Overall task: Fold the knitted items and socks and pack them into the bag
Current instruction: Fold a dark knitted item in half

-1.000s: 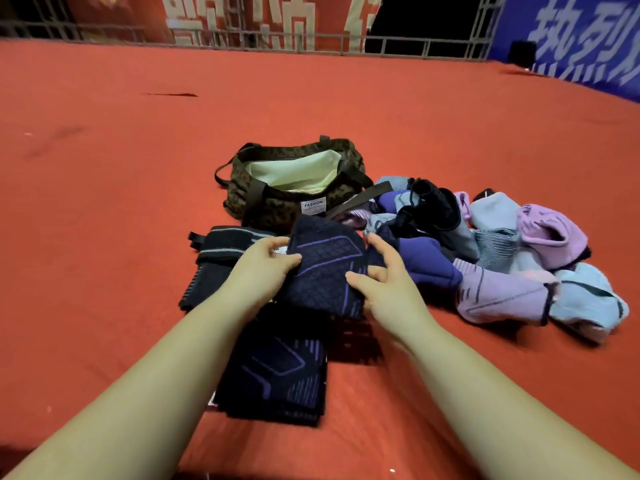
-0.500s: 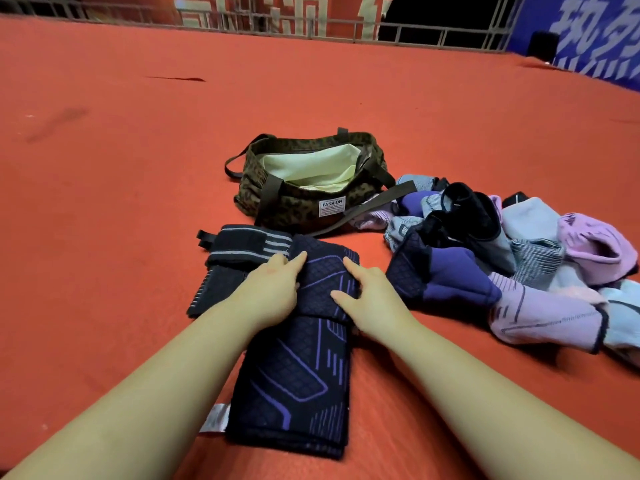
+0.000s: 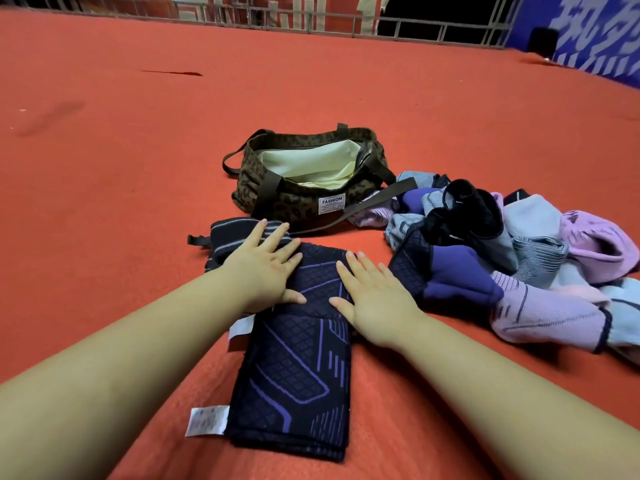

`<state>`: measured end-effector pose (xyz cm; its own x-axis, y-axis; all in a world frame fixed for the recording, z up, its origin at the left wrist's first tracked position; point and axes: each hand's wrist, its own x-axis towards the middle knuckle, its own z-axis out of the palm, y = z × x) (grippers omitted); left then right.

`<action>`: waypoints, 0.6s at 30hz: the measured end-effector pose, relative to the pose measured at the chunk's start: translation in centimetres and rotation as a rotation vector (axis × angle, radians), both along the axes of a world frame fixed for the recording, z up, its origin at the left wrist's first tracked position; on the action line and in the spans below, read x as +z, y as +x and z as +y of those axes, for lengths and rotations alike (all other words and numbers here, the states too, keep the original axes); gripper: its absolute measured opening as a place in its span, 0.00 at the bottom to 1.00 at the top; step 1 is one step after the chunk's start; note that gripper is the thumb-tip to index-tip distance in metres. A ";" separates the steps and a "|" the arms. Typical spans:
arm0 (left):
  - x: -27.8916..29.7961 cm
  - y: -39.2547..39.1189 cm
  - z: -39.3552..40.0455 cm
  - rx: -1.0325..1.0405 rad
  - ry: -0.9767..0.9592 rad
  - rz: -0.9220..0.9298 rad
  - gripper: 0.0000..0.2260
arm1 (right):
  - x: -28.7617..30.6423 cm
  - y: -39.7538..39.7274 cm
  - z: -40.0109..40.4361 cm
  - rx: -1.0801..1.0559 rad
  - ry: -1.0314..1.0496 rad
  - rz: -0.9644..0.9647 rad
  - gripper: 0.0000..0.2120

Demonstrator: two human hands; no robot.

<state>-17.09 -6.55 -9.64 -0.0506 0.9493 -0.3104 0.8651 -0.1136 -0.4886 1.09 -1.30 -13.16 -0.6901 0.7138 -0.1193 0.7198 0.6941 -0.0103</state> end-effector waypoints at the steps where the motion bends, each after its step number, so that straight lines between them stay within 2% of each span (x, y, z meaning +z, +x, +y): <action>1: -0.1 0.1 0.0 0.001 -0.019 0.006 0.37 | -0.1 0.0 0.1 0.002 -0.019 -0.015 0.31; 6: -0.4 0.4 0.2 0.022 -0.054 -0.019 0.36 | -0.1 -0.1 0.3 -0.002 -0.073 -0.035 0.31; 10: 0.3 0.7 -0.1 0.031 0.001 -0.112 0.33 | 1.1 0.0 -0.2 0.015 -0.071 0.067 0.29; 13: 1.4 1.6 -0.3 -0.045 0.203 -0.303 0.25 | 2.8 0.7 -0.7 0.021 -0.013 0.241 0.28; 15: 2.2 3.2 0.2 -0.106 0.353 -0.501 0.22 | 3.9 1.6 -0.6 0.005 0.059 0.328 0.26; 18: 2.5 6.6 1.7 -0.033 0.402 -0.804 0.22 | 4.8 3.9 0.1 -0.096 0.117 0.418 0.23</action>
<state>-10.44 -4.82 -7.19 0.0680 0.9910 0.1154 0.9622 -0.0957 0.2548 5.02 -1.22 -8.41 -0.5920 0.7688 0.2417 0.7314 0.6385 -0.2396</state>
